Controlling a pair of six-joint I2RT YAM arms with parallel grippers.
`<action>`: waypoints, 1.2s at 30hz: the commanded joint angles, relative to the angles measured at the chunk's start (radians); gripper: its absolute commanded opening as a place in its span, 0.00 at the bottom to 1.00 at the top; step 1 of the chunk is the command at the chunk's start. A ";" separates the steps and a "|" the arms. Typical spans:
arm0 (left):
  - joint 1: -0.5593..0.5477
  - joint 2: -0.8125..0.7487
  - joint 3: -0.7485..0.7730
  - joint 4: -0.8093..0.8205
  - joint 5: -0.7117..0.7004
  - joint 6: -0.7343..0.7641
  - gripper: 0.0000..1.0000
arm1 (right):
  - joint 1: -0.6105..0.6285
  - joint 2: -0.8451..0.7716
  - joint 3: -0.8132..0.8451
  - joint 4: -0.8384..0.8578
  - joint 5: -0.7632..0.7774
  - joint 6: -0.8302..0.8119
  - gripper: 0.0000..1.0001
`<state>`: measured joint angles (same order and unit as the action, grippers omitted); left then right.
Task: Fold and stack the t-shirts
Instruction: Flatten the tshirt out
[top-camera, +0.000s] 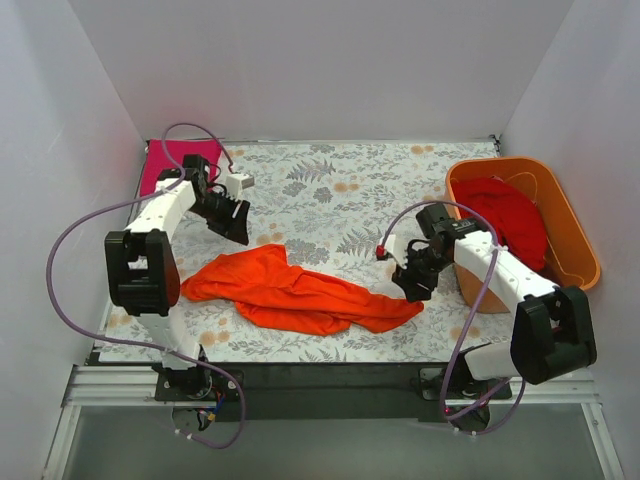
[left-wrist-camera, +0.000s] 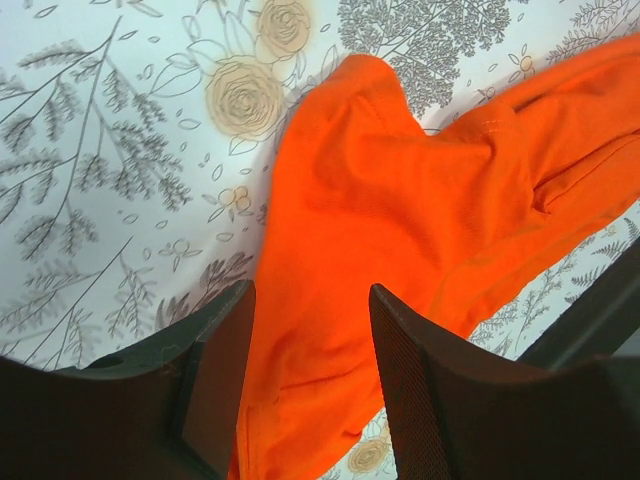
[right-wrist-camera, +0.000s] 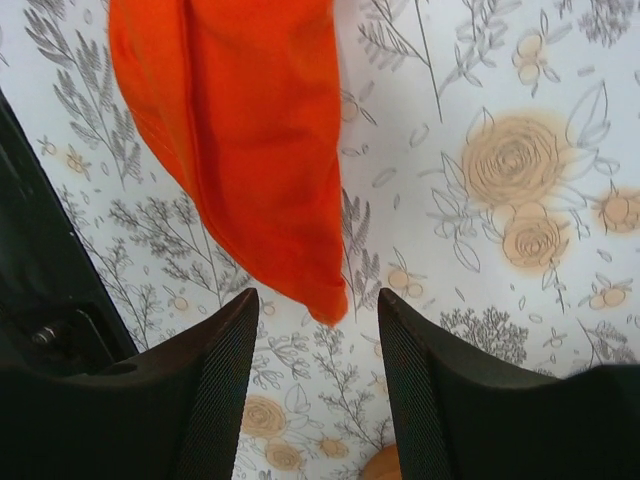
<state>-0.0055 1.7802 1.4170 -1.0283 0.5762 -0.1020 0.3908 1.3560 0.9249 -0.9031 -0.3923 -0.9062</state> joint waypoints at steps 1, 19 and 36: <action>-0.028 0.001 0.059 -0.003 0.045 -0.004 0.49 | -0.082 0.012 0.005 -0.056 0.015 -0.103 0.57; -0.083 0.202 0.267 0.019 0.030 -0.033 0.48 | -0.116 -0.012 -0.198 0.130 0.075 -0.208 0.45; -0.113 0.226 0.246 0.073 -0.004 -0.045 0.48 | -0.155 0.051 -0.178 0.168 0.023 -0.201 0.37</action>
<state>-0.1040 2.0087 1.6455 -0.9787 0.5751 -0.1574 0.2367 1.3952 0.7277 -0.7261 -0.3256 -1.0992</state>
